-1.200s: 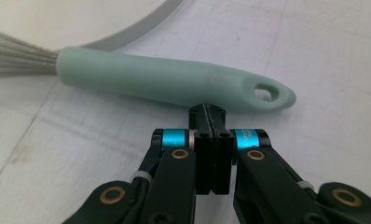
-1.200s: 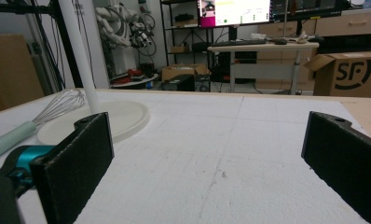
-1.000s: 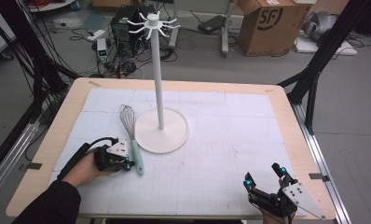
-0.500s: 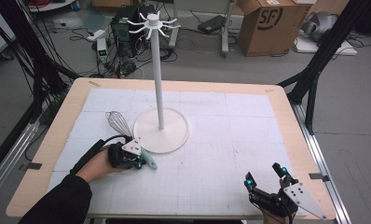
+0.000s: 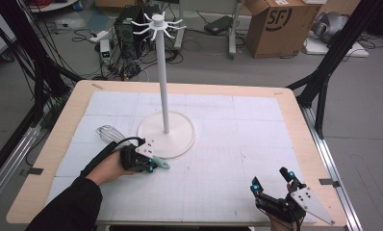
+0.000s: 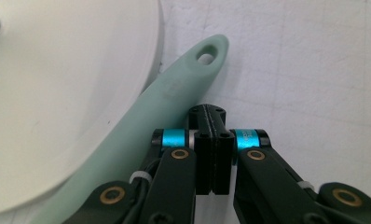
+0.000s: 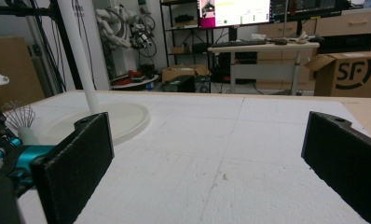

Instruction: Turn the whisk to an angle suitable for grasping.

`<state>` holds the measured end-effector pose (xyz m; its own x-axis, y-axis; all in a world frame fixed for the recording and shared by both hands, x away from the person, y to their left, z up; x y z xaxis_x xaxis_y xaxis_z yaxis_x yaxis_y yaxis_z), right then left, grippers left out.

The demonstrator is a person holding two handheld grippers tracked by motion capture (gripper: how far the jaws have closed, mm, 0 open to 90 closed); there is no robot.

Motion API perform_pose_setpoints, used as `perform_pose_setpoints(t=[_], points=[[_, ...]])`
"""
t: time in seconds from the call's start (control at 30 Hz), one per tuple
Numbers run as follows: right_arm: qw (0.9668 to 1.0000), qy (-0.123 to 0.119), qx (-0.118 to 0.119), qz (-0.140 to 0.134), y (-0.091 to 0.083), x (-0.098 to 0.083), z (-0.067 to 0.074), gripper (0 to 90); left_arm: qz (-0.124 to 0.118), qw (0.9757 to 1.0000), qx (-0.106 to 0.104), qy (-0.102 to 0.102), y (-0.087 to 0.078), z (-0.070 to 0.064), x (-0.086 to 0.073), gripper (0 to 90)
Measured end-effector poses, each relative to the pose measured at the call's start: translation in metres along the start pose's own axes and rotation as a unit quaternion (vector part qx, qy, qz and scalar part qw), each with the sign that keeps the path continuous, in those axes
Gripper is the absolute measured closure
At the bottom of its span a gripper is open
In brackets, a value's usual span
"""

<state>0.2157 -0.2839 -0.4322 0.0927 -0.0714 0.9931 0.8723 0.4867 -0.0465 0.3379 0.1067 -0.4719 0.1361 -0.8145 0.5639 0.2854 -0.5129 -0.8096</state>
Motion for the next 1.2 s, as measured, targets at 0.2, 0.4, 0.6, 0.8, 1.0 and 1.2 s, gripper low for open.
perform_pose_setpoints(t=[0.2,0.4,0.6,0.8,1.0,1.2], points=[[1.0000,0.001,0.000,-0.002,0.000,0.000,-0.001,1.1,-0.005,1.0000,-0.003,0.002,0.001,-0.001,0.005,89.8],[1.0000,0.001,-0.001,0.000,0.000,0.000,0.000,1.1,-0.007,1.0000,-0.001,0.005,0.003,-0.002,0.010,89.8],[1.0000,0.000,-0.002,-0.001,0.000,0.000,-0.002,1.1,-0.008,0.9999,-0.003,0.006,0.005,-0.003,0.013,89.8],[1.0000,0.002,-0.002,-0.001,-0.001,0.000,-0.001,1.1,-0.006,0.9999,-0.005,0.008,0.003,-0.003,0.012,87.6],[1.0000,0.003,-0.004,-0.002,-0.001,0.000,-0.001,1.1,-0.030,0.9995,-0.001,0.000,-0.006,0.000,0.014,73.6],[1.0000,0.000,0.001,0.002,0.000,-0.001,0.000,1.1,-0.060,0.9976,0.027,-0.019,-0.020,0.009,0.015,50.3]])
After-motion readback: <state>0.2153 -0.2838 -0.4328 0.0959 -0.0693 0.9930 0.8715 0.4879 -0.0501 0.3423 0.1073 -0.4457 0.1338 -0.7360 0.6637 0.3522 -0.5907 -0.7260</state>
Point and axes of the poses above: each handheld gripper's, and its own axes: y roughly forward along the jaws, x roughly out of its top, z roughly to its left, the point moved 5 cm from there along y, roughly forward along the jaws, and after that the axes turned 9 degrees about x, right-handed, at the moved point
